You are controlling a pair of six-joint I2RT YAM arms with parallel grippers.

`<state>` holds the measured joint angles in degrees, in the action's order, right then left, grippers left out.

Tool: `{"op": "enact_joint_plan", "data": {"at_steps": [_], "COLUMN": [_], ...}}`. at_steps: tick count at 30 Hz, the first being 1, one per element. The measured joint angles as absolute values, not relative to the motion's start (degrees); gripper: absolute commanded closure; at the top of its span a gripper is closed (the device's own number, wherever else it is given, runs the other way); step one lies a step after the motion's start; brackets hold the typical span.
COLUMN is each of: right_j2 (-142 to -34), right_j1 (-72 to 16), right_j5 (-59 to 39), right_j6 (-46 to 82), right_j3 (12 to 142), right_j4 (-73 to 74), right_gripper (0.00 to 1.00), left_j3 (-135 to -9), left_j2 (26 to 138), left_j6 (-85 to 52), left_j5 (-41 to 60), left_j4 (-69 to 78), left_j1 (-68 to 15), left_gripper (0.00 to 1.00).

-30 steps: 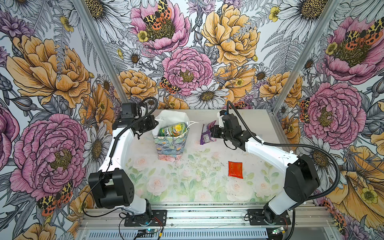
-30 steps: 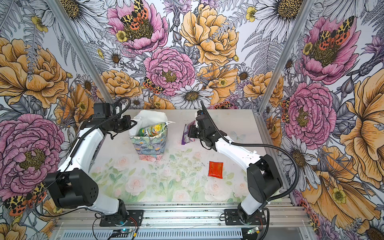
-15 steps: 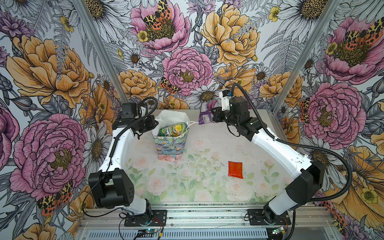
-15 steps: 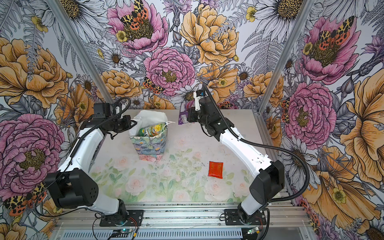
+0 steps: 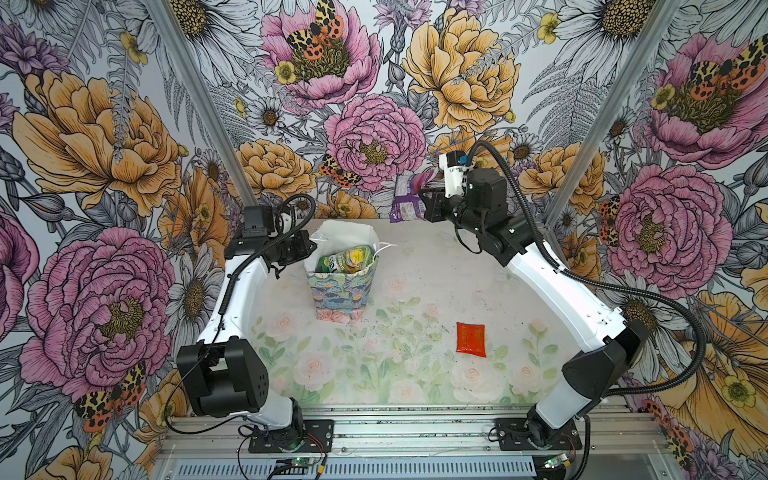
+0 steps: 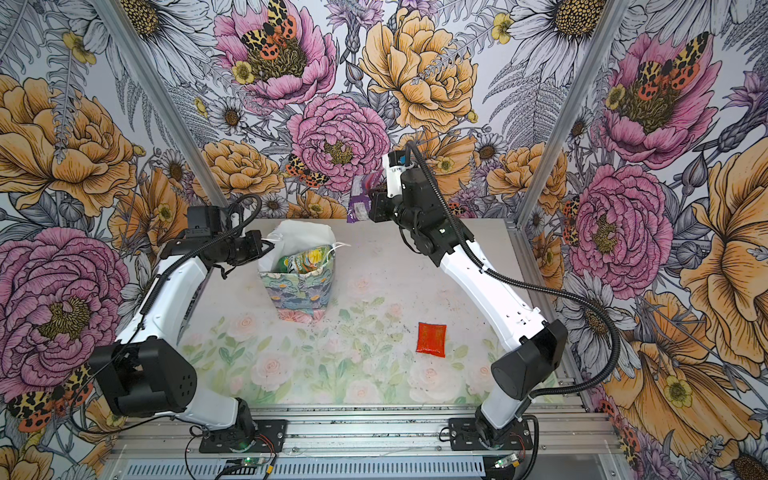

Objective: Place the snacks into the paper bag
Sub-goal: 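Lift the purple packet with the right gripper up toward the bag, then move the purple packet over the bag opening with the right gripper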

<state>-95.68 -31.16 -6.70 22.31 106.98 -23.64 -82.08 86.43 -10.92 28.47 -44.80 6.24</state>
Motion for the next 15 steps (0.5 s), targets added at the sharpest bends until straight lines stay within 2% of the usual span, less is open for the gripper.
{"op": "enact_joint_plan", "data": {"at_steps": [15], "right_j2": [-109.0], "right_j1": [-36.3], "right_j5": [-15.3], "right_j6": [21.5], "right_j3": [129.2], "right_j4": [-30.2], "right_gripper": [1.00], "left_j3": [-82.1], "left_j2": [86.4], "left_j6": [-10.9], "left_j5": [28.5], "left_j4": [-44.8], "left_j1": [6.2], "left_gripper": [1.00]}}
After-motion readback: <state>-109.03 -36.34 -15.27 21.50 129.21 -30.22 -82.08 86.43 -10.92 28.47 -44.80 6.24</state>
